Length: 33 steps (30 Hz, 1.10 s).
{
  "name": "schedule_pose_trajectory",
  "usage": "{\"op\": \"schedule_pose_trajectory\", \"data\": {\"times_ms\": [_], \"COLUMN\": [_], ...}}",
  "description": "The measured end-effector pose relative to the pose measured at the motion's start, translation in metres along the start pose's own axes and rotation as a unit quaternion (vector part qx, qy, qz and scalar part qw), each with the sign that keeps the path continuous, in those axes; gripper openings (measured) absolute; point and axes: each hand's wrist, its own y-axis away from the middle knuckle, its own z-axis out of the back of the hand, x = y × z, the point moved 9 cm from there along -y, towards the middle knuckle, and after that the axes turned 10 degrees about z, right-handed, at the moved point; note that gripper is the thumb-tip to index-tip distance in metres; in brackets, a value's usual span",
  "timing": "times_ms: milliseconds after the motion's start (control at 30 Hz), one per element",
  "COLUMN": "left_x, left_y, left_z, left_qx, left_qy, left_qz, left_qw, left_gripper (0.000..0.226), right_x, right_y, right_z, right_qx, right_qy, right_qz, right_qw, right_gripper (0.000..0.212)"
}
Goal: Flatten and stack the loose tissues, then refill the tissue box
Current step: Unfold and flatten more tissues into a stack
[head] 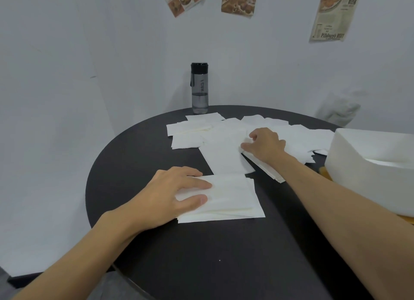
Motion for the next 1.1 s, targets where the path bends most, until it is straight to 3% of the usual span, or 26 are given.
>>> {"op": "schedule_pose_trajectory", "data": {"times_ms": [67, 133, 433, 567, 700, 767, 900, 1000, 1100], "left_x": [0.0, -0.001, -0.006, -0.007, -0.004, -0.006, -0.008, -0.008, -0.009], "left_y": [0.0, 0.001, 0.003, 0.005, 0.009, 0.009, 0.009, 0.01, 0.01], "left_z": [0.0, 0.001, 0.004, 0.004, 0.004, 0.005, 0.005, 0.005, 0.005], "left_qx": [-0.001, -0.003, -0.012, -0.013, -0.015, -0.018, -0.017, -0.013, -0.013], "left_qy": [0.0, -0.001, -0.012, -0.019, -0.012, -0.02, -0.024, -0.023, -0.026], "left_qz": [-0.002, -0.004, -0.018, -0.015, -0.003, -0.007, -0.01, -0.012, -0.013], "left_qw": [1.0, 1.0, 1.0, 1.0, 1.0, 1.0, 1.0, 1.0, 0.999], "left_gripper": [0.043, 0.043, 0.04, 0.047, 0.048, 0.048, 0.05, 0.051, 0.051], "right_x": [-0.003, -0.002, 0.021, 0.044, 0.052, 0.057, 0.063, 0.063, 0.062], "right_y": [-0.004, -0.006, -0.003, 0.009, 0.011, 0.011, 0.017, 0.02, 0.02], "right_z": [-0.004, -0.004, 0.002, -0.015, -0.021, -0.02, -0.013, -0.01, 0.002], "right_qx": [0.018, 0.015, -0.015, 0.084, 0.089, 0.075, 0.03, 0.01, -0.023], "right_qy": [-0.007, -0.017, -0.04, 0.03, 0.021, 0.017, 0.052, 0.056, -0.014], "right_qz": [-0.003, -0.002, 0.051, 0.108, 0.112, 0.12, 0.155, 0.163, 0.152], "right_qw": [1.0, 1.0, 0.998, 0.99, 0.989, 0.99, 0.986, 0.985, 0.988], "right_gripper": [0.018, 0.037, 0.033, 0.041, 0.045, 0.042, 0.01, 0.009, 0.007]}}
